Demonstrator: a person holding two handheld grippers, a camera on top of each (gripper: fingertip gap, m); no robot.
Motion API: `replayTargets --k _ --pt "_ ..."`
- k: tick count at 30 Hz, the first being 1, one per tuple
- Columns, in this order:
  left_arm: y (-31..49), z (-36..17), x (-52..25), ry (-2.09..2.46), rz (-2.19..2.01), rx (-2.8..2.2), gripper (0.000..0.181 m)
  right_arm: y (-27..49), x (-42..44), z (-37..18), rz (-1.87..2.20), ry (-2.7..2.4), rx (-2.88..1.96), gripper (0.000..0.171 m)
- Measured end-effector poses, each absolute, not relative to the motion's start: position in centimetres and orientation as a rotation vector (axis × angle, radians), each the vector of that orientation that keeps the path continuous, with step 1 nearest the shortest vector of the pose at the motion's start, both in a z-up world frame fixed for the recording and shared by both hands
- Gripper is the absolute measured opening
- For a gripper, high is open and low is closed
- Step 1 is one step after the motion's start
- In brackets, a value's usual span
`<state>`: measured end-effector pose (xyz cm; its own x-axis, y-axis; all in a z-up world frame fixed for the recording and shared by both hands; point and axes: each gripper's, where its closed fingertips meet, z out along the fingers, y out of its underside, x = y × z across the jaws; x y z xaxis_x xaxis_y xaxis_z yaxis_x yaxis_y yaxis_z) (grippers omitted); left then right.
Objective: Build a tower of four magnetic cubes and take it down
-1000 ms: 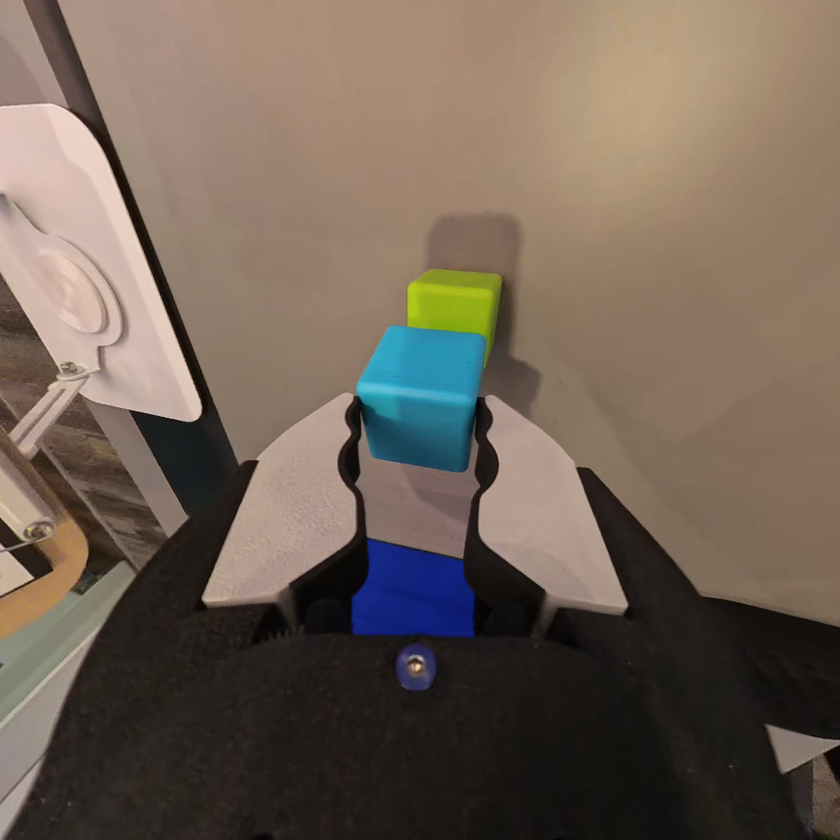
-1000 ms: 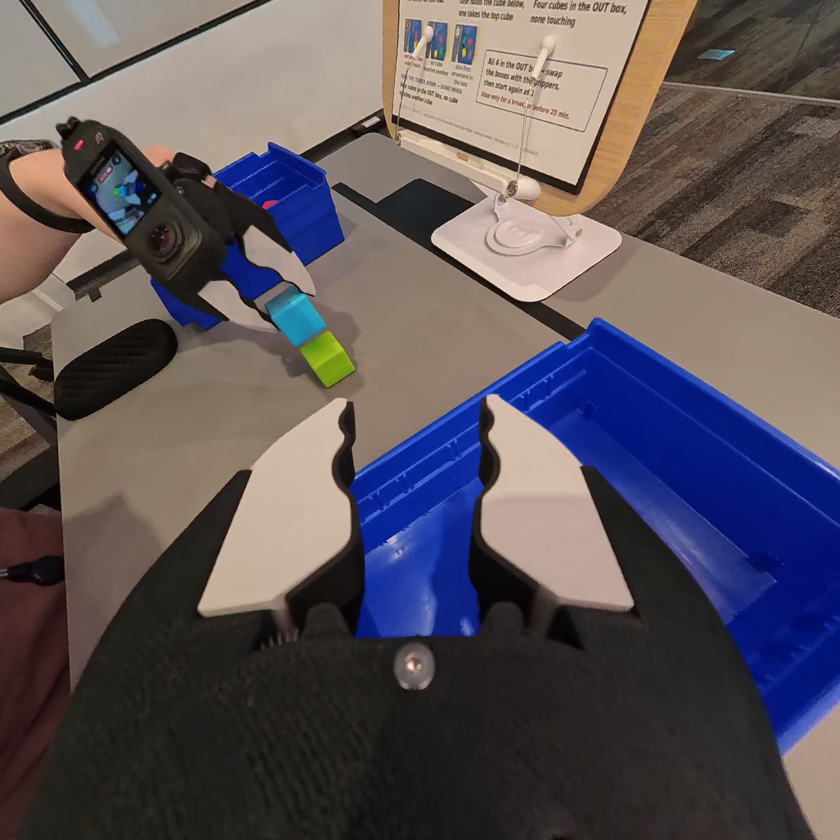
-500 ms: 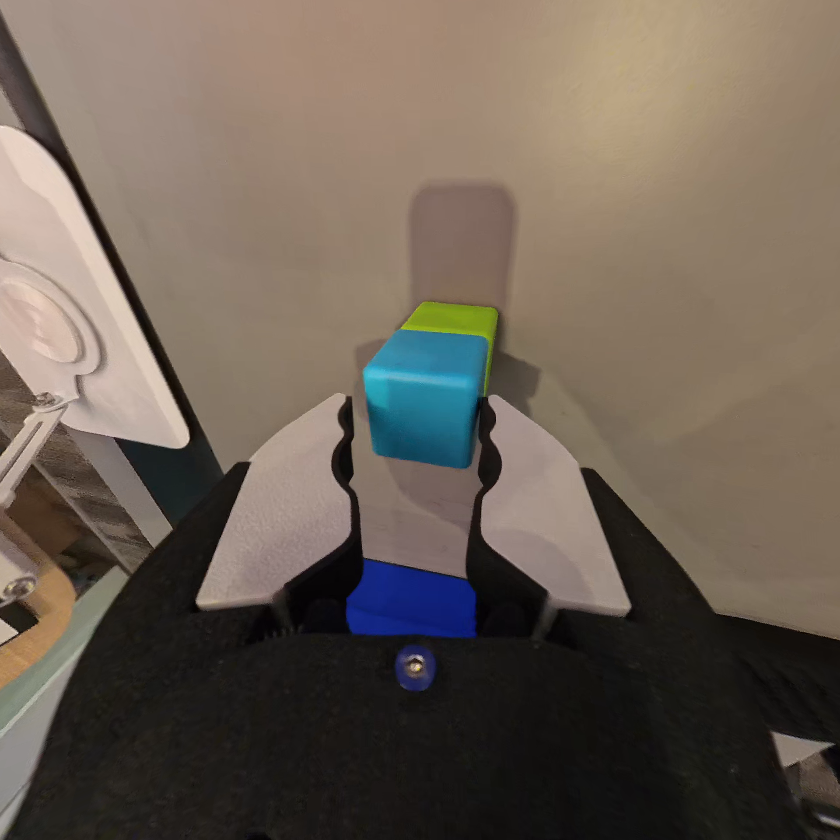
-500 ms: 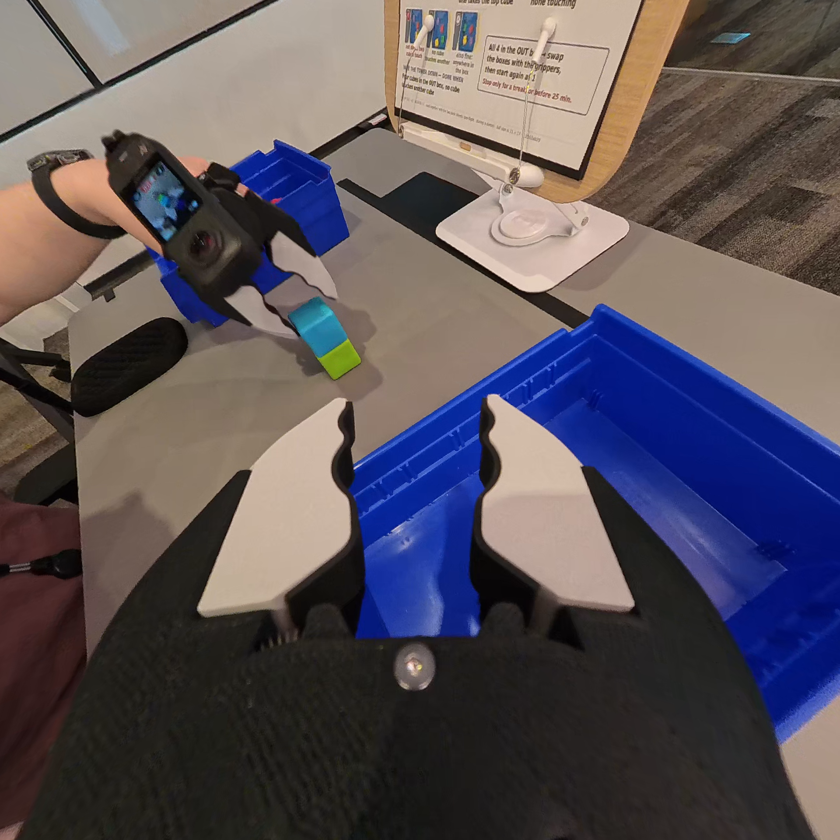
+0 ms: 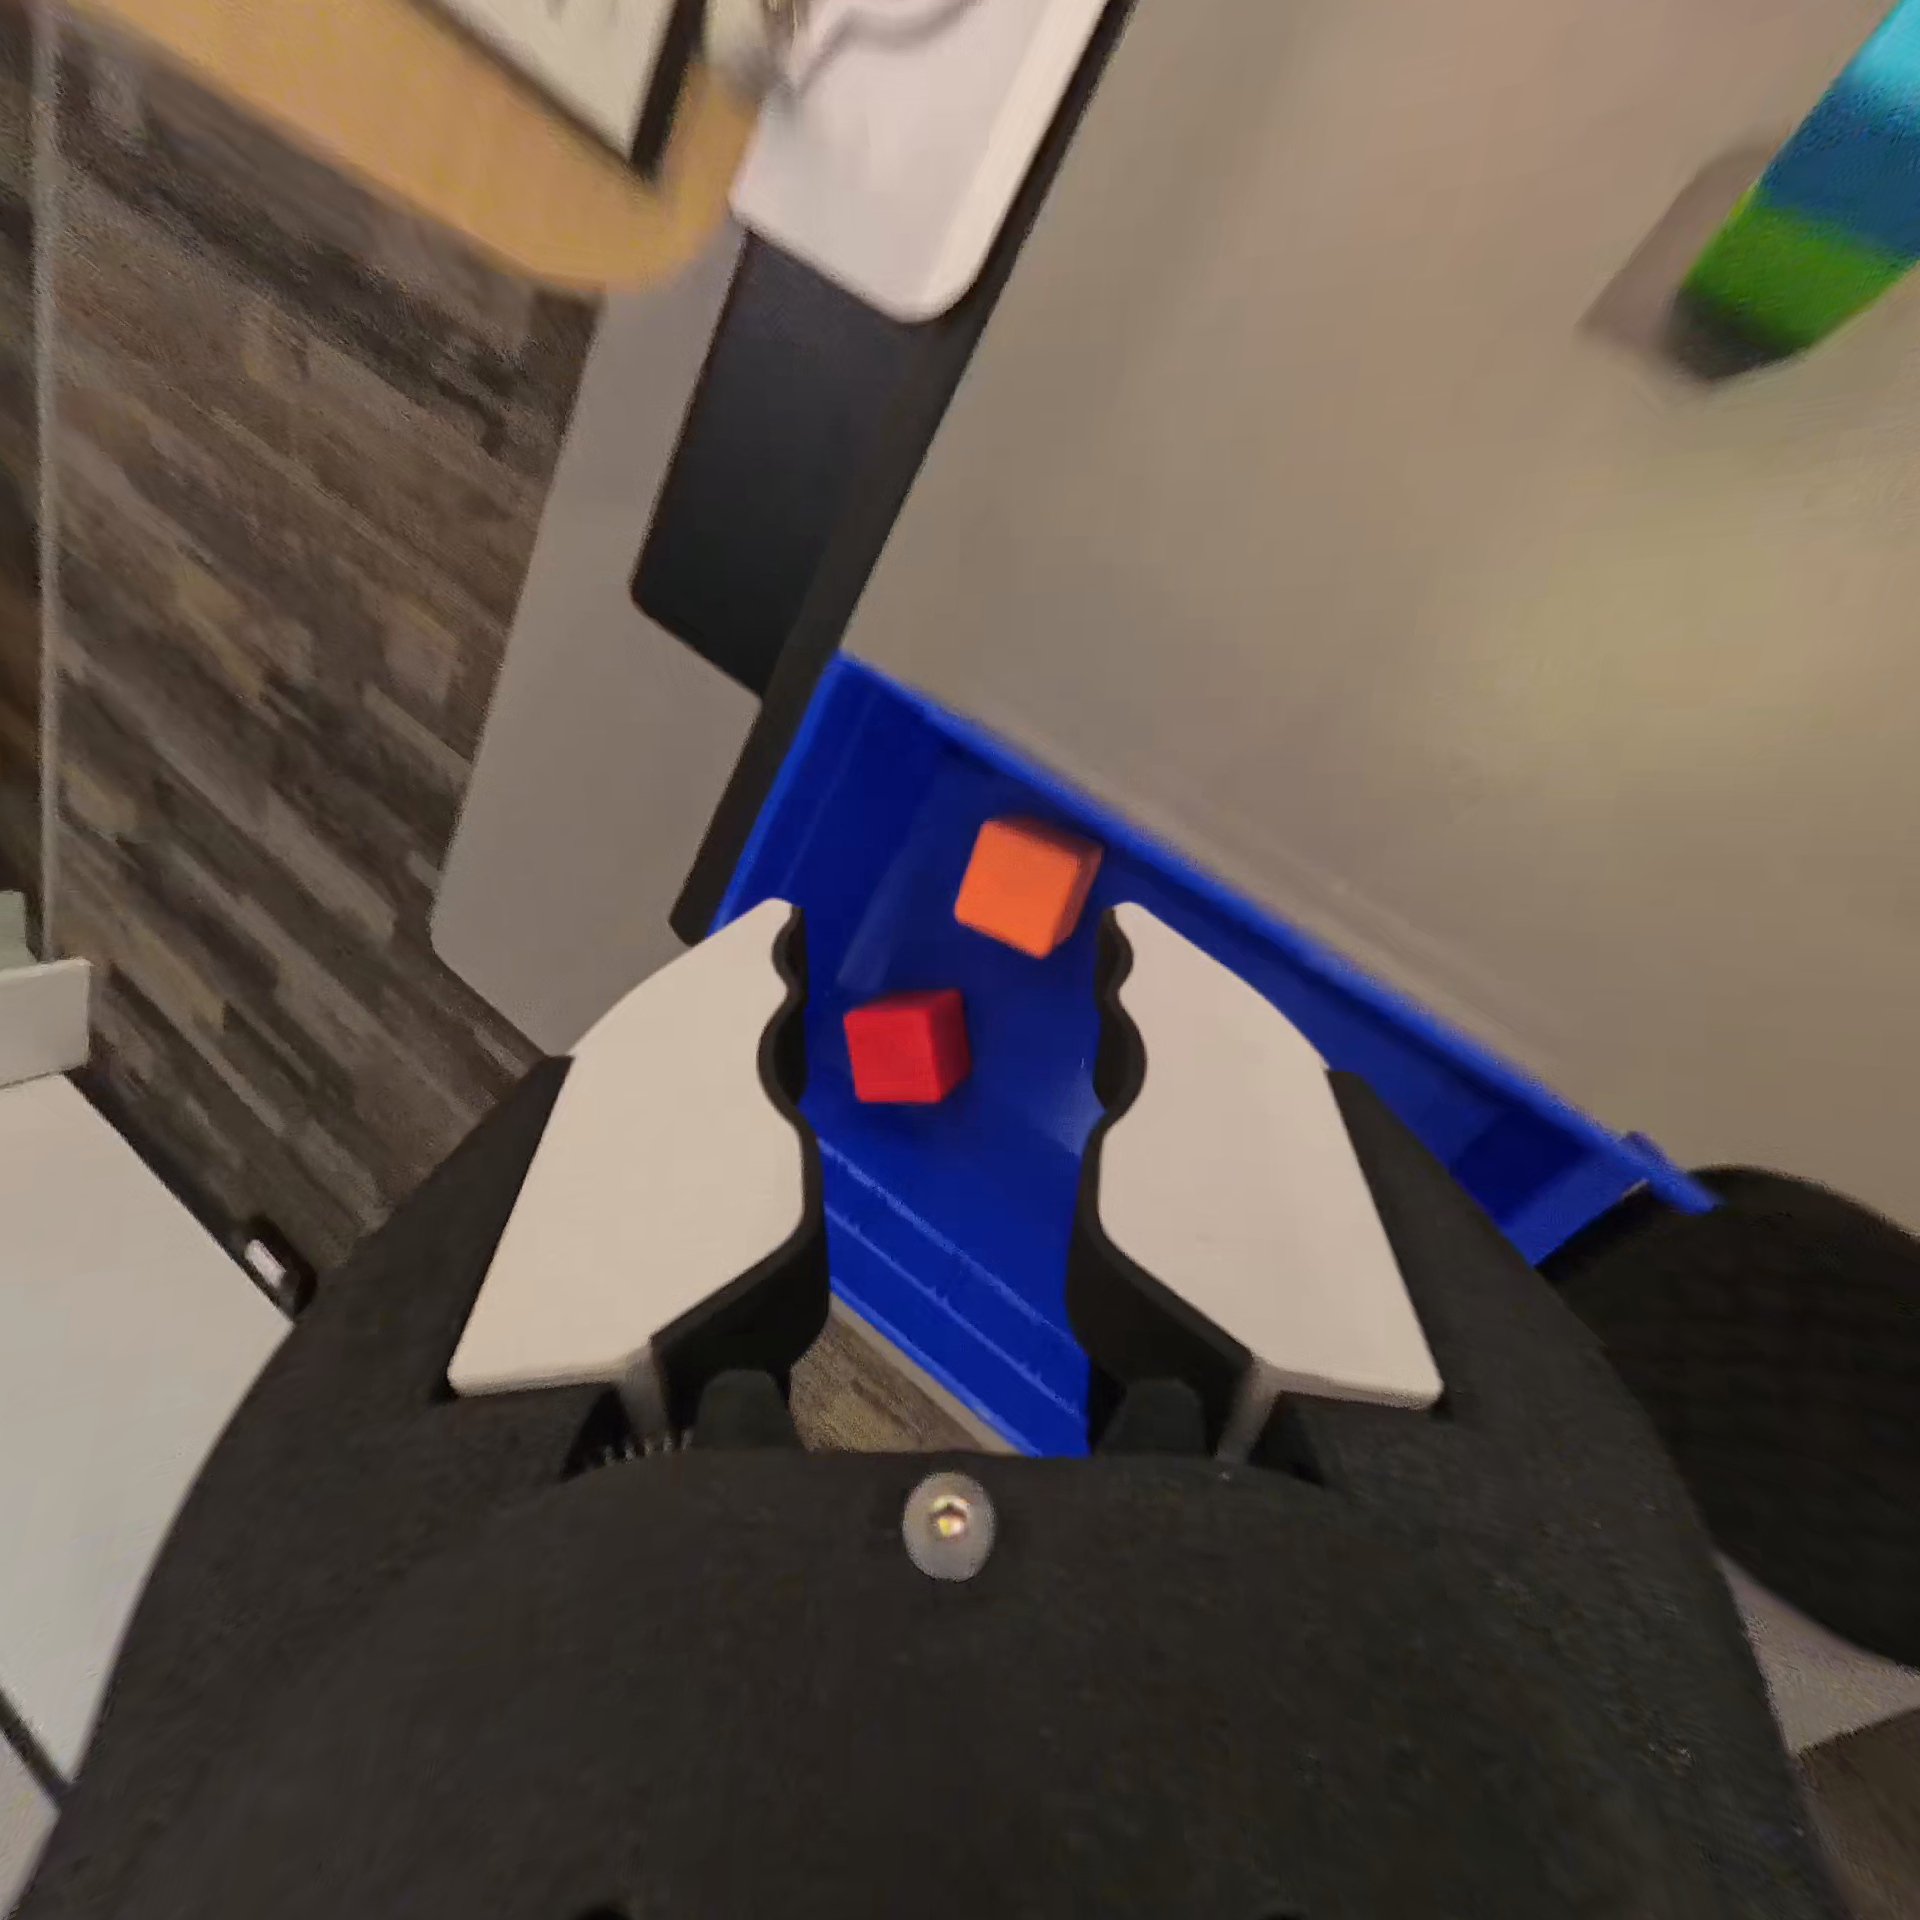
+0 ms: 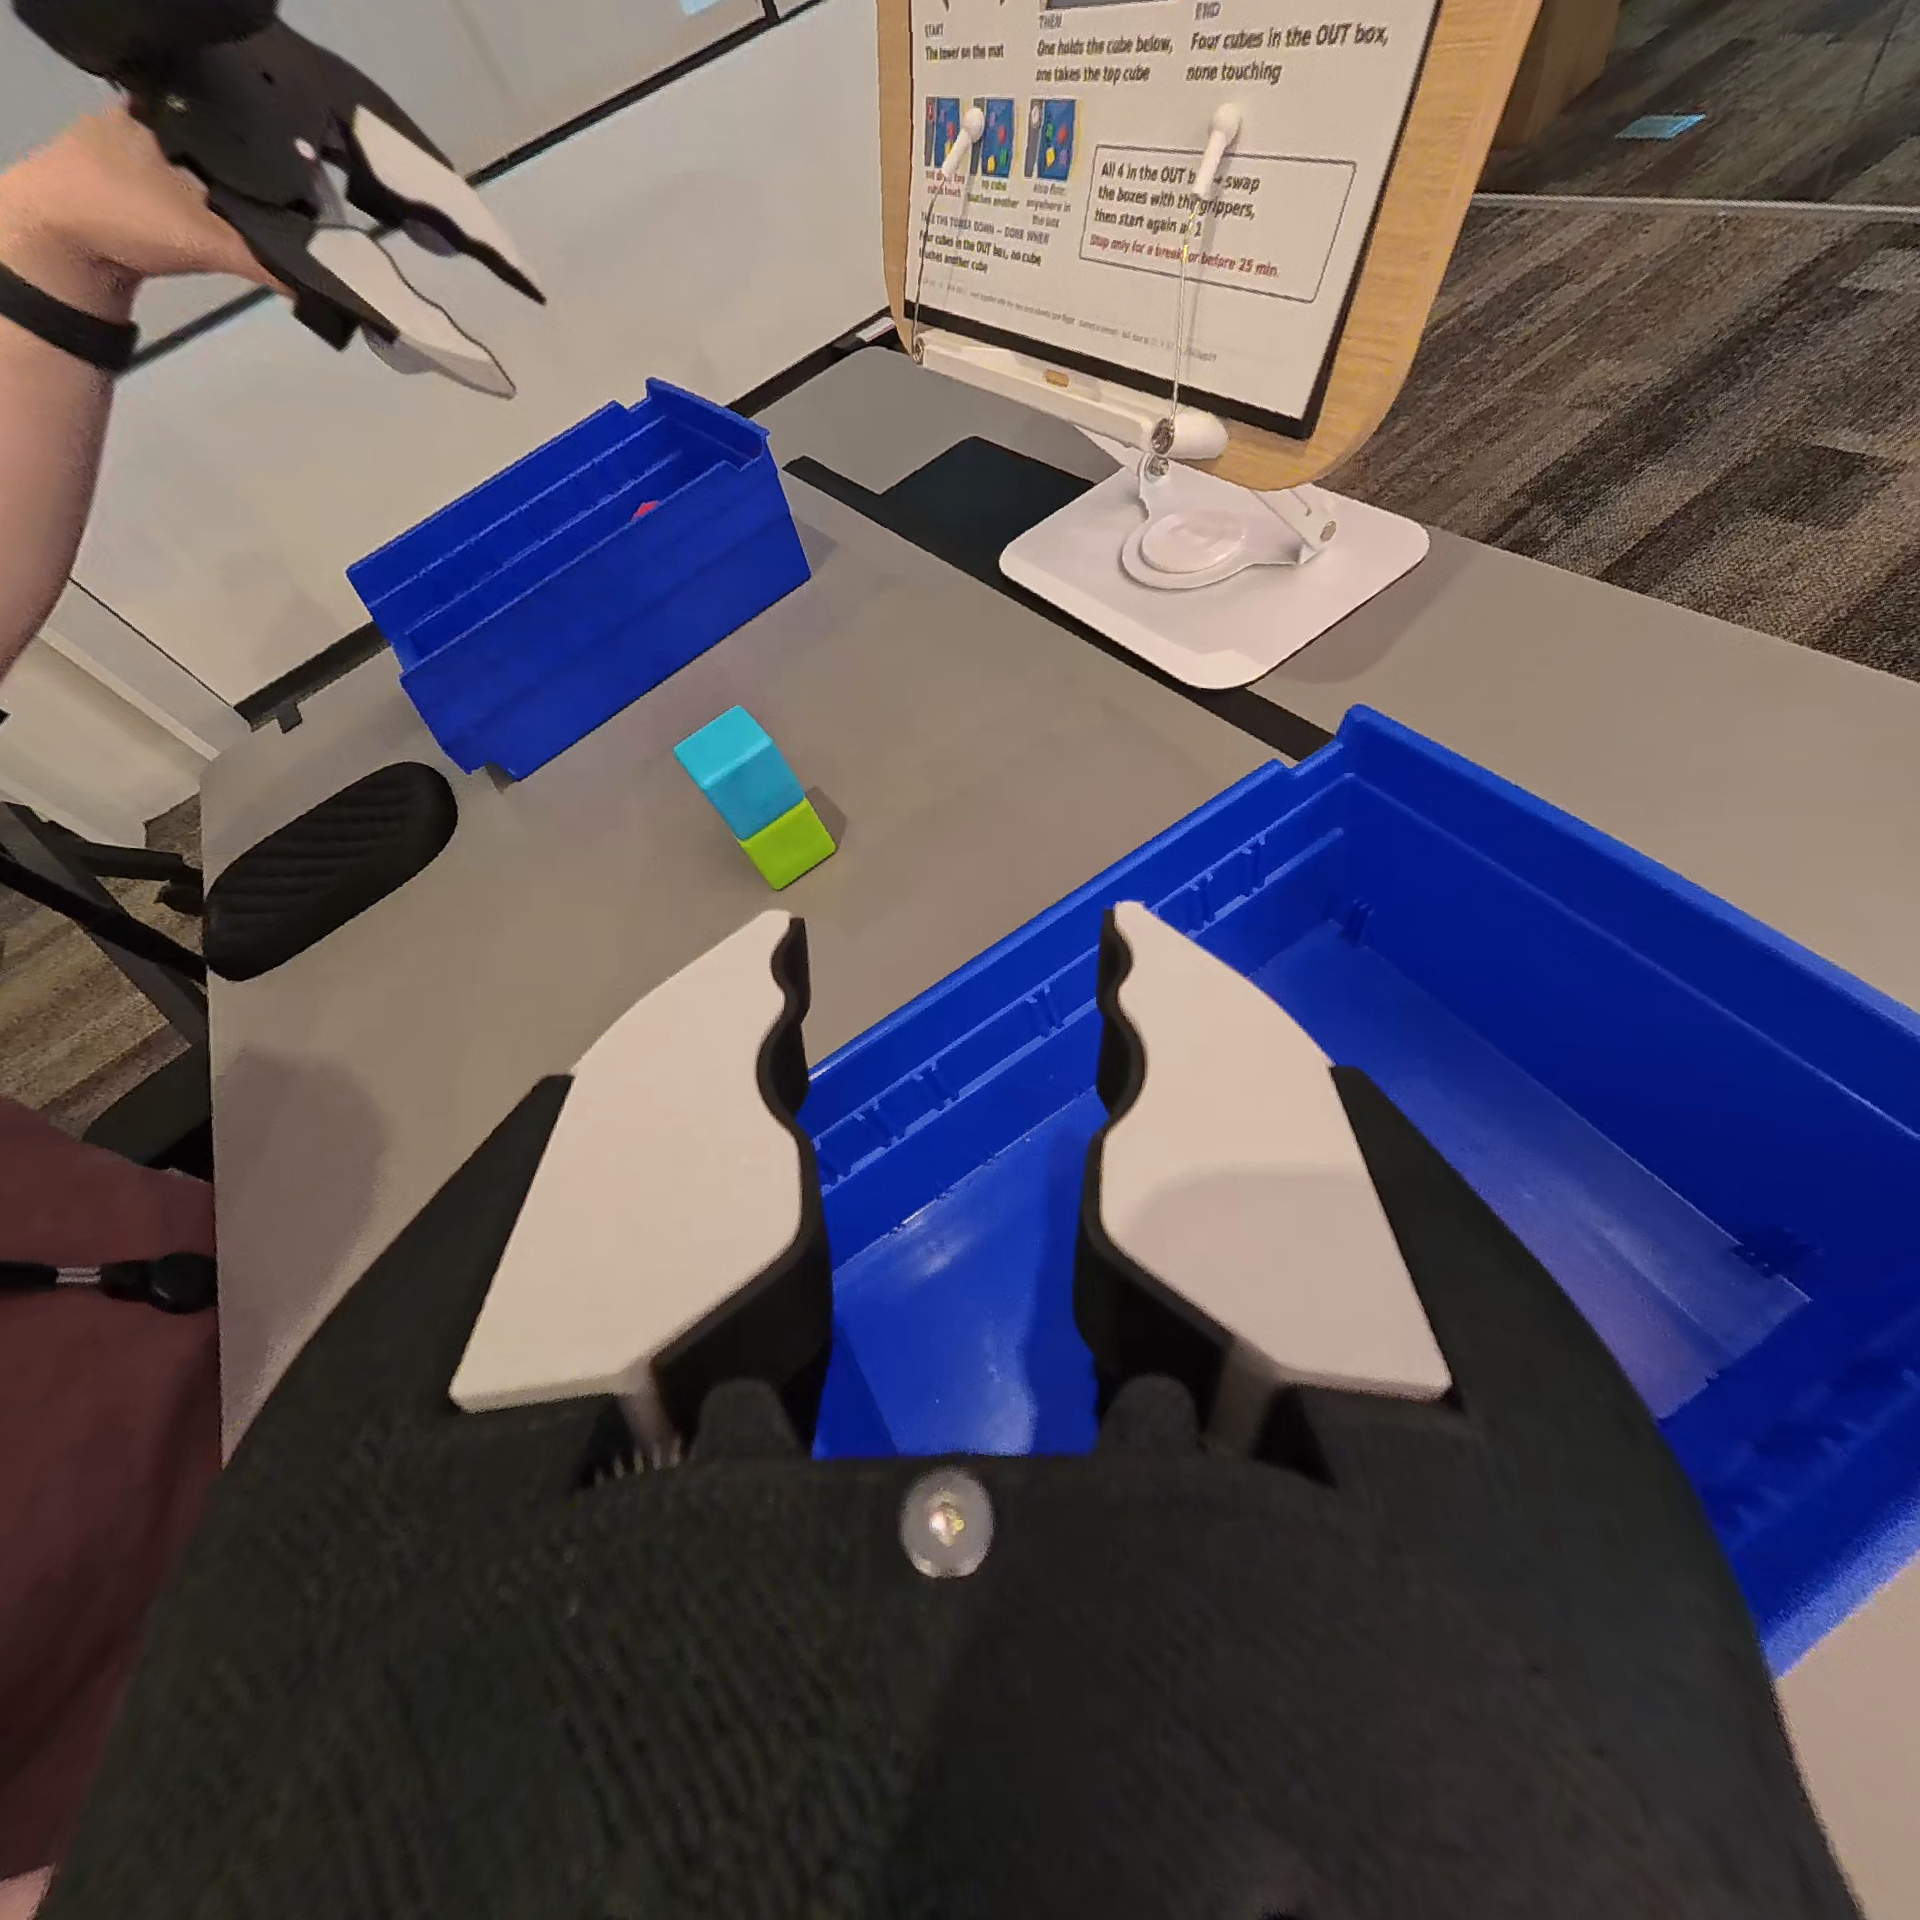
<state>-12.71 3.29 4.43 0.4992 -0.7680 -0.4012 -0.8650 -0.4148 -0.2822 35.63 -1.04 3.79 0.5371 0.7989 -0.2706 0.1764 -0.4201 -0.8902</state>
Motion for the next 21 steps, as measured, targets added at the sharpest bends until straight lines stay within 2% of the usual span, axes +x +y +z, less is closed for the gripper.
replayTargets --k 4,8,11,21 --pt "3.4 -1.2 -16.8 1.433 0.237 -2.381 0.056 -1.0 35.2 3.1 0.884 -0.825 -1.929 0.055" --pt "3.8 -6.1 -17.3 1.483 0.101 -2.436 0.052 -1.3 34.7 3.2 0.913 -0.847 -1.916 0.055" --pt "4.7 -8.1 -16.9 1.498 0.013 -2.425 0.054 -1.9 34.0 3.9 0.992 -0.863 -1.865 0.055" --pt "5.9 -13.4 -17.2 1.688 0.102 -2.422 0.052 -1.6 33.9 2.7 1.004 -0.887 -1.907 0.055"
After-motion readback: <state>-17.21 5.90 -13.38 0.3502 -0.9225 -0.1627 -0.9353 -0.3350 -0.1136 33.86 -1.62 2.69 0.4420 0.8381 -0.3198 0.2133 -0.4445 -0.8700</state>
